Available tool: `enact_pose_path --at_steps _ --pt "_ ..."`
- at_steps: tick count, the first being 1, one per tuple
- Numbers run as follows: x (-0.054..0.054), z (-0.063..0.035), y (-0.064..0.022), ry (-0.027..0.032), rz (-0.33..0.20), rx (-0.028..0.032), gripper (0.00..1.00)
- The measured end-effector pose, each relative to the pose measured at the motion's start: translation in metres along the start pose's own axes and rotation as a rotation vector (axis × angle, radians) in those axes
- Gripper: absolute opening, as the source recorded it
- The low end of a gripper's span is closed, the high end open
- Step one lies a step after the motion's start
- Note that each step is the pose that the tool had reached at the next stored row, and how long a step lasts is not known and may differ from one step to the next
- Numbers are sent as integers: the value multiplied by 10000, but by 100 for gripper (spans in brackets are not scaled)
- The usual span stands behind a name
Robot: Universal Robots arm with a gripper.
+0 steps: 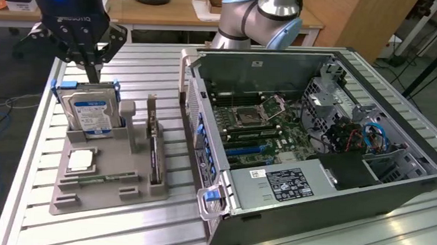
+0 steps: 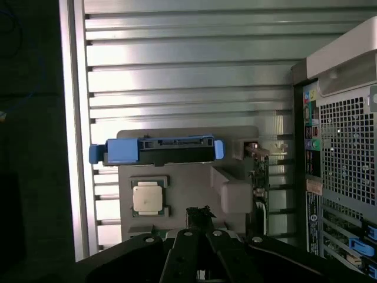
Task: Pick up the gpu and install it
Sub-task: 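Pick up the gpu and move the gpu toward the slot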
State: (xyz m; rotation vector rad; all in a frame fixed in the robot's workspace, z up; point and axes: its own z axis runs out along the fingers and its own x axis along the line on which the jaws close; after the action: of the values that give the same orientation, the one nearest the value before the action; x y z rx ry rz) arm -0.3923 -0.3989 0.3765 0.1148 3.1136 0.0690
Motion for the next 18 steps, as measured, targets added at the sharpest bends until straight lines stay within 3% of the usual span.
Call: enact_pose_path --at_steps 15,18 --pt "1 -1 0 2 0 1 11" --pt "-39 2 3 3 1 -15 11"
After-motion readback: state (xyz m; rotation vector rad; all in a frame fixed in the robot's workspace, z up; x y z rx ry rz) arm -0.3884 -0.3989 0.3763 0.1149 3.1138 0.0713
